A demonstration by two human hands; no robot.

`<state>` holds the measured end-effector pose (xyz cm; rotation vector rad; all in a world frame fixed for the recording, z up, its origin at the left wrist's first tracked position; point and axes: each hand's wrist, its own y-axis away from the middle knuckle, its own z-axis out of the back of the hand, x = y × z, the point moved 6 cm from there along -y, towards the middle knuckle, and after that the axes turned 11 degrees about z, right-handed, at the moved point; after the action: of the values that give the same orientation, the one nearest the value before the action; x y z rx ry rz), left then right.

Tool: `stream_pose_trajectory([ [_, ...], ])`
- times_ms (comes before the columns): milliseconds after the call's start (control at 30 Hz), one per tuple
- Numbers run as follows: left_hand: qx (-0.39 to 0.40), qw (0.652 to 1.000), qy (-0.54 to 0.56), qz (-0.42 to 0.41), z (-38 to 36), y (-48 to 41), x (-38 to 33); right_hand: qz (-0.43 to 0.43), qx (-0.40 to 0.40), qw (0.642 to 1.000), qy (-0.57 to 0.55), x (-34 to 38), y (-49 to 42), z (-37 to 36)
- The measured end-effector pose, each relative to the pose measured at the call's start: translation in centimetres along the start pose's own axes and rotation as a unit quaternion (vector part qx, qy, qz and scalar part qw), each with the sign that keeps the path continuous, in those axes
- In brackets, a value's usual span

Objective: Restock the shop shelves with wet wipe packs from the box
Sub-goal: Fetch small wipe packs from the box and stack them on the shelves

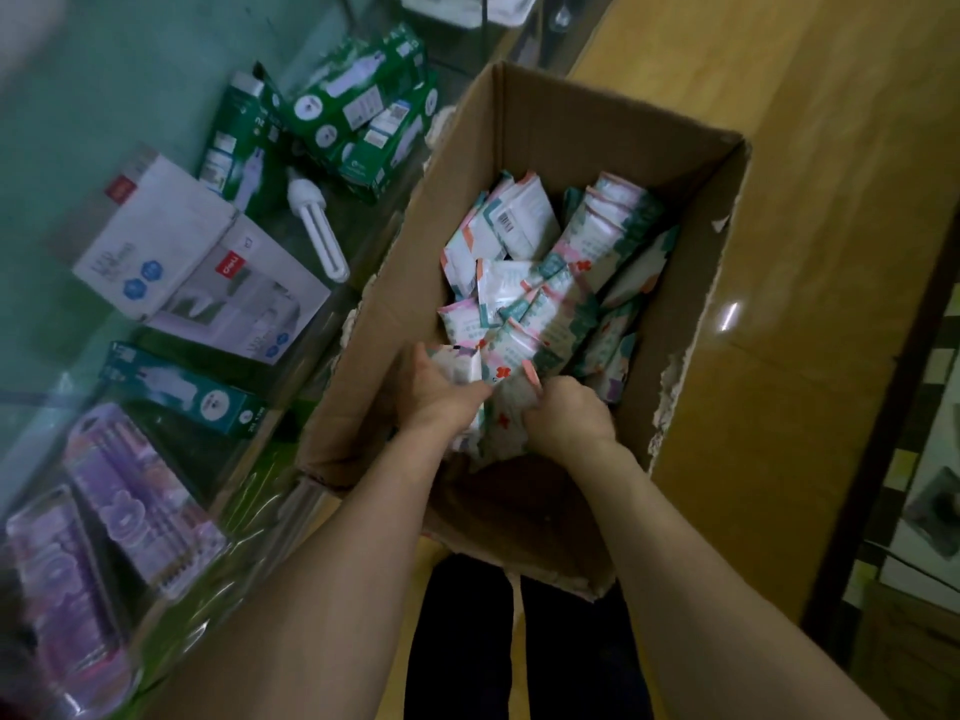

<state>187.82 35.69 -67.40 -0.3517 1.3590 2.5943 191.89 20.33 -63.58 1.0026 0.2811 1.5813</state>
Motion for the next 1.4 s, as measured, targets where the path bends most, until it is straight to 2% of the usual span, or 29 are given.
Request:
stream_pose_trajectory([
  [167, 0.051, 0.977, 0.204, 0.025, 0.7, 5.0, -1.7, 0.023, -0.163, 0.979, -0.117, 1.1, 4.5, 4.0],
  [367, 0.106, 0.95, 0.291, -0.03, 3.1, 12.4, -5.5, 0.073, -0.317, 0.922, -0.207, 2.4, 11.4, 8.9],
  [633, 0.173, 0.934, 0.273, -0.154, 5.5, 24.5, -9.5, 0.088, -0.448, 0.843, -0.285, 2.3, 21.8, 13.9],
  [867, 0.271, 0.897, 0.258, -0.236, 3.5, 35.8, -11.4, 0.076, -0.565, 0.767, -0.294, -0.9, 31.8, 17.9],
  [1233, 0.406, 0.845, 0.096, -0.334, -5.6, 56.6, -7.4, 0.067, -0.706, 0.641, -0.292, -11.2, 50.2, 20.5],
  [1300, 0.43, 0.834, 0.057, -0.34, -7.5, 60.5, -5.9, 0.057, -0.723, 0.626, -0.288, -13.5, 53.9, 20.5],
  [1400, 0.476, 0.81, -0.001, -0.344, -10.0, 66.0, -3.1, 0.034, -0.736, 0.621, -0.269, -16.5, 58.9, 20.5],
])
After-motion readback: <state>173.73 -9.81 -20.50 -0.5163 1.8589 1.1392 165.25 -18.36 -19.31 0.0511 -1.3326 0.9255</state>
